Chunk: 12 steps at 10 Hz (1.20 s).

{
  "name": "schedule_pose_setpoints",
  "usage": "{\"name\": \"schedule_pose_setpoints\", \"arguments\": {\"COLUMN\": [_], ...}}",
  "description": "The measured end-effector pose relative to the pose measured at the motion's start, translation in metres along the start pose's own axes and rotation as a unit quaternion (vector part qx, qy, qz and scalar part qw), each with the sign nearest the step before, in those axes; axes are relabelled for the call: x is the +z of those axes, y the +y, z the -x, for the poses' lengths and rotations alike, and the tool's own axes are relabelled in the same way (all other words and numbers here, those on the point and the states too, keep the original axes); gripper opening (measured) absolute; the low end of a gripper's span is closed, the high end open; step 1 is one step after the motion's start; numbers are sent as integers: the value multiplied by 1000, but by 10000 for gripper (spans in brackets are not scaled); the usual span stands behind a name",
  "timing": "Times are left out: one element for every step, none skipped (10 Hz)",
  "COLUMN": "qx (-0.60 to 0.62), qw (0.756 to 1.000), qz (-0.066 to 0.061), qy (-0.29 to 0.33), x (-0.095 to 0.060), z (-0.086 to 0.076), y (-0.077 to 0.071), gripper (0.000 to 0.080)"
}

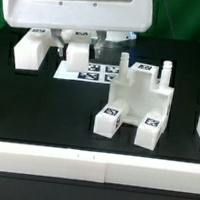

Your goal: Assemble chair

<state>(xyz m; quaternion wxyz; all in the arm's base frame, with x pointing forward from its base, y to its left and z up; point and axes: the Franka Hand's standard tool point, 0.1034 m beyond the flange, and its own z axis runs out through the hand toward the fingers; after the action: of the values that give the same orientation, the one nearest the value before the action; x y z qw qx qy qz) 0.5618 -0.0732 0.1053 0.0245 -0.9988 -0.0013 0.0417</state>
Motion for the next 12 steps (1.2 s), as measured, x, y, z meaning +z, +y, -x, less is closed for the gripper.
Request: {"name": "schedule_pose_setpoints", "arguments": {"qx": [0, 9, 38, 82, 119, 145, 160, 166, 171, 177, 201, 200], "qw": [1000, 1000, 999, 997, 993, 989, 987, 986, 985, 984, 979, 980], "qz": [0, 0, 0, 0, 0, -6, -10, -12, -15, -15, -10, -8], "qy": [-2, -2, -2, -3, -3, -12, -20, -17, -15, -17, -19, -20], "x": [2, 2, 3, 4, 6, 2, -6, -13, -22, -27, -31, -31], "z": [1, 1, 1, 1, 5, 9, 11, 9, 7, 3, -4, -11], "y": [1, 0, -1, -1, 1, -2, -8, -17, -30, -42, -58, -75], "gripper": [288, 288, 288, 288, 288, 288, 288, 288, 288, 288, 288, 288]}}
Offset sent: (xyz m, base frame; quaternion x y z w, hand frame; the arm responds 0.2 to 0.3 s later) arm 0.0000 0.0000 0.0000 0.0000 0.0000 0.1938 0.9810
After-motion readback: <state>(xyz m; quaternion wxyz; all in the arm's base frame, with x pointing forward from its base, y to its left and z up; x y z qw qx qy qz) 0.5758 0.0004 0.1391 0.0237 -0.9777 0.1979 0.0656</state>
